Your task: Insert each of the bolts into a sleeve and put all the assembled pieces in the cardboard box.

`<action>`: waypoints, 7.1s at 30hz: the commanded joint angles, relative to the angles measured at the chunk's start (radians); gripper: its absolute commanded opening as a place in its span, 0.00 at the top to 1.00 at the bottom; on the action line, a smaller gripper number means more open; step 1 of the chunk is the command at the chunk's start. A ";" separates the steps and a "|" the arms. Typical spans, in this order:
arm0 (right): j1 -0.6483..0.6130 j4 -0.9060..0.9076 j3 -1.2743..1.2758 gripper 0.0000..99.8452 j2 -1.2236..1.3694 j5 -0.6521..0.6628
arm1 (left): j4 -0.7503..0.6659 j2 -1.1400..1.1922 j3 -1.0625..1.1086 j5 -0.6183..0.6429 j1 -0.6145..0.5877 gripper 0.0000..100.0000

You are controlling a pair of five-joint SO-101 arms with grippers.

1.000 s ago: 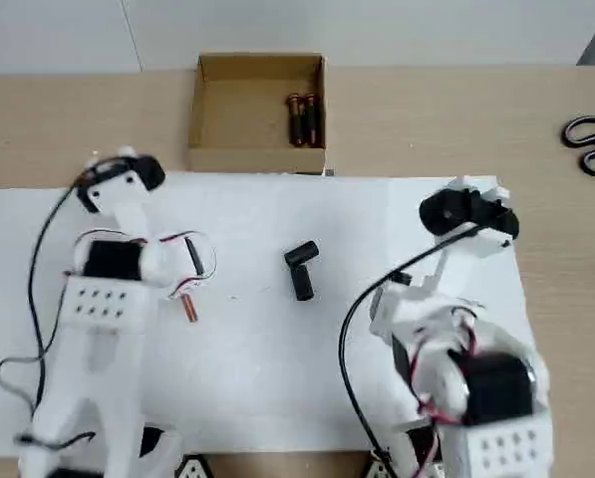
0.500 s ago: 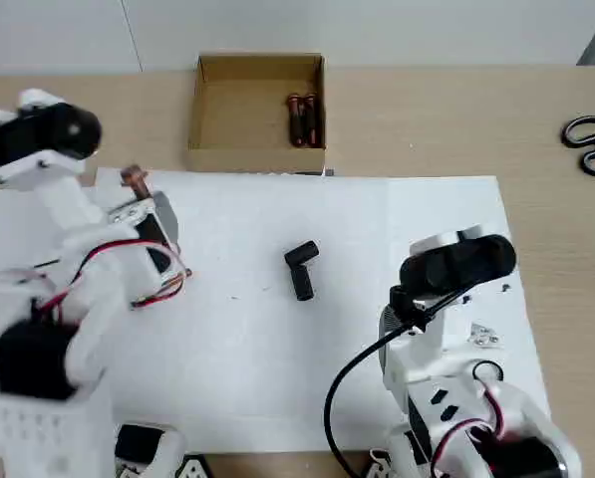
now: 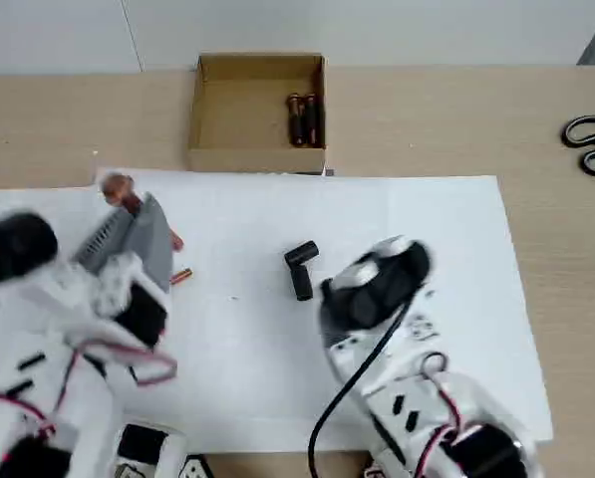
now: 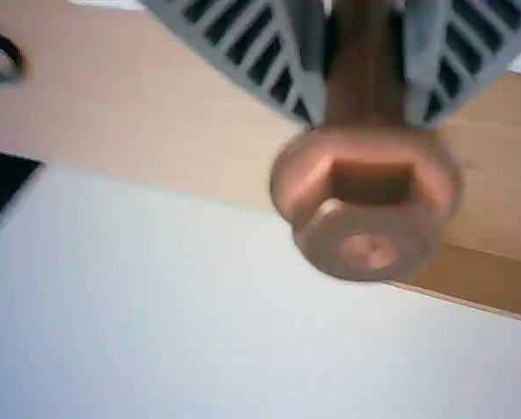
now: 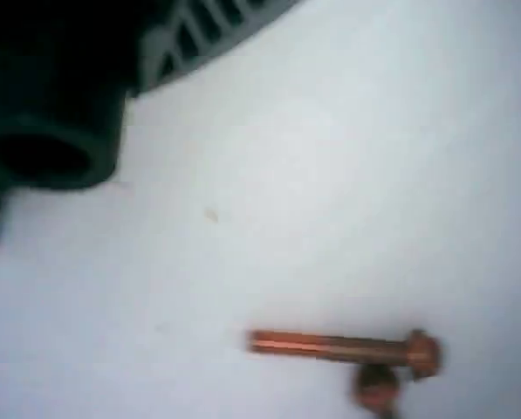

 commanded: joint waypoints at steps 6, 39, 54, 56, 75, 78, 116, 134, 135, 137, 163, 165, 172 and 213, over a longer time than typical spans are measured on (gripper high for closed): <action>-0.209 -0.248 0.180 1.00 -0.093 0.081 | -0.029 -0.298 0.240 0.003 0.077 1.00; -0.360 -0.473 0.270 1.00 -0.101 0.121 | 0.087 -0.387 0.395 0.066 0.204 1.00; -0.355 -0.515 0.238 1.00 -0.104 0.198 | 0.106 -0.384 0.417 0.063 0.239 1.00; -0.325 -0.521 0.236 1.00 -0.107 0.199 | 0.121 -0.384 0.406 0.063 0.201 1.00; -0.282 -0.542 0.206 1.00 -0.104 0.204 | 0.173 -0.382 0.421 0.068 0.245 1.00; -0.282 -0.573 0.210 1.00 -0.101 0.204 | 0.175 -0.382 0.423 0.068 0.245 1.00; -0.283 -0.598 0.212 1.00 -0.101 0.264 | 0.239 -0.379 0.366 0.072 0.164 1.00; -0.283 -0.590 0.245 1.00 -0.110 0.262 | 0.180 -0.281 0.340 0.078 0.161 0.93; -0.283 -0.591 0.249 1.00 -0.110 0.262 | 0.183 -0.281 0.340 0.078 0.161 0.91; -0.283 -0.598 0.250 1.00 -0.110 0.261 | 0.183 -0.281 0.340 0.078 0.160 0.89; -0.277 -0.696 0.338 1.00 -0.108 0.264 | 0.199 -0.279 0.257 0.048 0.158 0.89; -0.277 -0.693 0.344 1.00 -0.108 0.262 | 0.216 -0.279 0.257 0.048 0.158 0.89; -0.277 -0.690 0.344 1.00 -0.104 0.262 | 0.226 -0.279 0.259 0.049 0.157 0.89; 0.412 -0.403 0.436 1.00 -0.099 0.063 | 0.175 0.601 -0.025 -0.023 -0.106 0.89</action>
